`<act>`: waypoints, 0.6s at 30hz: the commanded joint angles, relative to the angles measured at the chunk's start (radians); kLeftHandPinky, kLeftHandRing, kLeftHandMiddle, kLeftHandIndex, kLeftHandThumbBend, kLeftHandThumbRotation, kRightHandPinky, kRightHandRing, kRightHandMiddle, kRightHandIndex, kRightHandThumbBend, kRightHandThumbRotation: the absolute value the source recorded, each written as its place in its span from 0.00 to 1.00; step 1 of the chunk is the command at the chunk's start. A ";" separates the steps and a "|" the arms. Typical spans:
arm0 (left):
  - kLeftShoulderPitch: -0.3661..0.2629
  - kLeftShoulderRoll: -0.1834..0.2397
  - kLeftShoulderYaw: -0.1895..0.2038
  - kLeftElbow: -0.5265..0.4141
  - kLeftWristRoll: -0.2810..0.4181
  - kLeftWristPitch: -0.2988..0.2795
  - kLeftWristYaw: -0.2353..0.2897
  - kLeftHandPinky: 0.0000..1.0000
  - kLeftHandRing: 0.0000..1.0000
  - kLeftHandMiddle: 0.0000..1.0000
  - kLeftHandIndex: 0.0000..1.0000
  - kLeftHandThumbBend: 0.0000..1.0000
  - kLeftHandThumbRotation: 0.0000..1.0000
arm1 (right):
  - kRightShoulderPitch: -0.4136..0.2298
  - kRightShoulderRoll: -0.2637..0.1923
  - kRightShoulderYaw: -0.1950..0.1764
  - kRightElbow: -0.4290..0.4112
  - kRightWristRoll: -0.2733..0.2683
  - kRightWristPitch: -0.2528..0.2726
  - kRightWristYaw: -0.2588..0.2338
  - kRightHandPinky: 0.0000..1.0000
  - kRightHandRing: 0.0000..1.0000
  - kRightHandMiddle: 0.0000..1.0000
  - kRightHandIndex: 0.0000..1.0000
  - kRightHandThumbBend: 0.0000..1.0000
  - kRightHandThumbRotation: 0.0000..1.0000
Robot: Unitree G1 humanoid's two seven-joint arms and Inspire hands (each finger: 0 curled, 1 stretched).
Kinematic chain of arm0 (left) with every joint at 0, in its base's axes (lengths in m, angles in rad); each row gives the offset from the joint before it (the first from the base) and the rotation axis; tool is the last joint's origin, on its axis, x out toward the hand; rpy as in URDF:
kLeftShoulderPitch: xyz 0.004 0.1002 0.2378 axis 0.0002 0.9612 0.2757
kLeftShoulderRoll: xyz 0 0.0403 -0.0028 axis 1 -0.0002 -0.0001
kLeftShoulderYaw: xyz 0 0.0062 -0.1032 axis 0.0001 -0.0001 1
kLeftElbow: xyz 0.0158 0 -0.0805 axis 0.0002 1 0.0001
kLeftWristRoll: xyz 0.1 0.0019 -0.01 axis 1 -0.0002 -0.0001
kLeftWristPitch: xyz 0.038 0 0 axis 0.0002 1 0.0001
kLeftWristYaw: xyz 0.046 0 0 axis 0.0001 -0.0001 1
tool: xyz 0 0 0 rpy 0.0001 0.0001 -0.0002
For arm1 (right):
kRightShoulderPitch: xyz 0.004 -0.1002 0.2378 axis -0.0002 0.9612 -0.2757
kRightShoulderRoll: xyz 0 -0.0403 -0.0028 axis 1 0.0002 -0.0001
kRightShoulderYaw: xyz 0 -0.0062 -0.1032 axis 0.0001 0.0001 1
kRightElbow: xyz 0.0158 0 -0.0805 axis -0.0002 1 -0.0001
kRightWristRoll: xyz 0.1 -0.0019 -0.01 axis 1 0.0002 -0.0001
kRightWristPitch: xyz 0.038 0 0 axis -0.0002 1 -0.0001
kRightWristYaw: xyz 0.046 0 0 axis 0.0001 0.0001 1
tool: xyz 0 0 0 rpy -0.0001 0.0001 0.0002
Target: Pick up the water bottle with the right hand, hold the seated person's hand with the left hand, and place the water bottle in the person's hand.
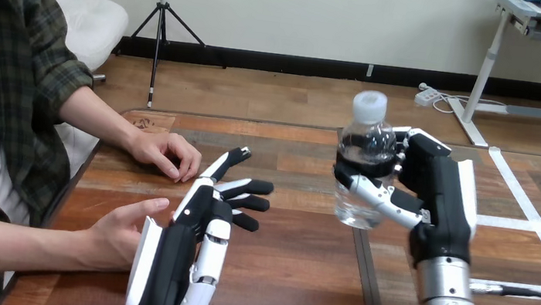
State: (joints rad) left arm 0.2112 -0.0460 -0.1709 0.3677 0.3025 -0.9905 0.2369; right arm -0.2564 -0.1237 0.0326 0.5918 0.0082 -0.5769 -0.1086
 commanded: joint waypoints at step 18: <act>-0.028 0.117 0.076 -0.191 0.037 0.147 -0.091 0.66 0.80 0.82 0.87 0.48 0.09 | 0.008 0.119 -0.029 -0.142 0.098 0.013 0.087 0.33 0.39 0.46 0.47 0.41 0.00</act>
State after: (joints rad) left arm 0.2154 0.0201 -0.1377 0.2872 0.2893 -0.8848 0.1526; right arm -0.2233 -0.0328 0.0229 0.5585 0.0797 -0.5702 -0.0269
